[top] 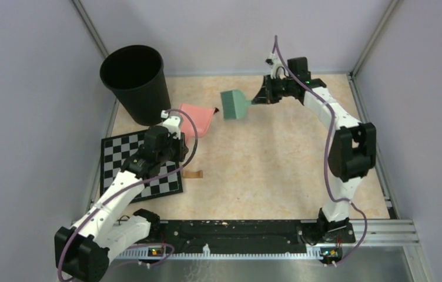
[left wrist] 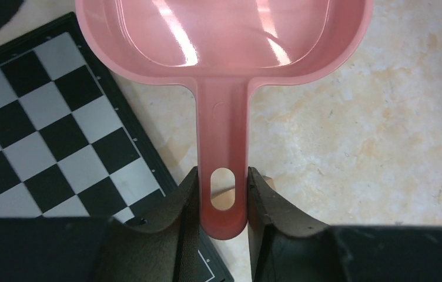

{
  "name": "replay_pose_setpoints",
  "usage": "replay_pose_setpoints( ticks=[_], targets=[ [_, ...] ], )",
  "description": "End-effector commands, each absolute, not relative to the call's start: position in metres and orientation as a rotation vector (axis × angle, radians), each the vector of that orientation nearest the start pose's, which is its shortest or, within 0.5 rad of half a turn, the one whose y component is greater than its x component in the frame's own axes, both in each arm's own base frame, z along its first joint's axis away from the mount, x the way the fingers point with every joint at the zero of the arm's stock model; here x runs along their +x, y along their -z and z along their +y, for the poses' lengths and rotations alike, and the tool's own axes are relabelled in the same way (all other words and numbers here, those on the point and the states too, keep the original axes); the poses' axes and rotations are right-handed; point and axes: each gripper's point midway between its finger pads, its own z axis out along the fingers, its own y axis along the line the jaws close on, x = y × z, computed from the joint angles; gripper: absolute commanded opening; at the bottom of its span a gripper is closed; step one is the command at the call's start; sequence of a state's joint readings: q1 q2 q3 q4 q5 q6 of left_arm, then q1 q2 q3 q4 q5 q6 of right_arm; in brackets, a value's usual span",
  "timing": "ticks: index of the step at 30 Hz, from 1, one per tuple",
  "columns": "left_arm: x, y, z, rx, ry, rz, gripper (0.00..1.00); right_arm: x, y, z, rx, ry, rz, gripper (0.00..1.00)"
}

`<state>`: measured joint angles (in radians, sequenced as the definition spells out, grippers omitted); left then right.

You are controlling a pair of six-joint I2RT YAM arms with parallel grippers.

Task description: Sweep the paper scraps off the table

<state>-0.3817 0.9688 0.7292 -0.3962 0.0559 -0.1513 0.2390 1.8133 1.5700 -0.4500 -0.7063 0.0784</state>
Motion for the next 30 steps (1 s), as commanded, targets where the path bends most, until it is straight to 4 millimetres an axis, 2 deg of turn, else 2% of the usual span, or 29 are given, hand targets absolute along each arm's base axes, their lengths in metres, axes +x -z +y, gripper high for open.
replay_pose_setpoints(
  ticks=[1, 3, 4, 7, 11, 13, 16, 23, 26, 30],
  targets=[
    [0.289, -0.178, -0.110, 0.219, 0.247, 2.054, 0.00, 0.456, -0.223, 0.271, -0.492, -1.167, 2.137, 0.00],
    [0.288, -0.176, -0.111, 0.226, 0.250, 2.059, 0.00, 0.463, -0.220, 0.295, -0.470, -1.318, 2.132, 0.00],
    [0.288, -0.174, -0.111, 0.230, 0.250, 2.067, 0.00, 0.467, -0.209, 0.307, -0.445, -1.389, 2.146, 0.00],
    [0.289, -0.169, -0.110, 0.230, 0.236, 2.093, 0.00, 0.482, -0.194, 0.332, -0.343, -1.518, 2.145, 0.00],
    [0.291, -0.165, -0.110, 0.222, 0.234, 2.111, 0.00, 0.505, -0.166, 0.348, -0.198, -1.464, 2.217, 0.00],
    [0.291, -0.161, -0.110, 0.227, 0.230, 2.121, 0.00, 0.512, -0.152, 0.349, -0.134, -1.423, 2.254, 0.00],
    [0.292, -0.159, -0.111, 0.232, 0.224, 2.129, 0.00, 0.514, -0.137, 0.351, -0.102, -1.412, 2.290, 0.00],
    [0.293, -0.153, -0.114, 0.252, 0.234, 2.155, 0.00, 0.515, -0.116, 0.336, -0.011, -1.395, 2.329, 0.00],
    [0.293, -0.153, -0.115, 0.255, 0.239, 2.152, 0.00, 0.513, -0.113, 0.325, 0.033, -1.377, 2.347, 0.00],
    [0.292, -0.155, -0.116, 0.257, 0.248, 2.144, 0.00, 0.507, -0.113, 0.298, 0.100, -1.275, 2.382, 0.00]
  ],
)
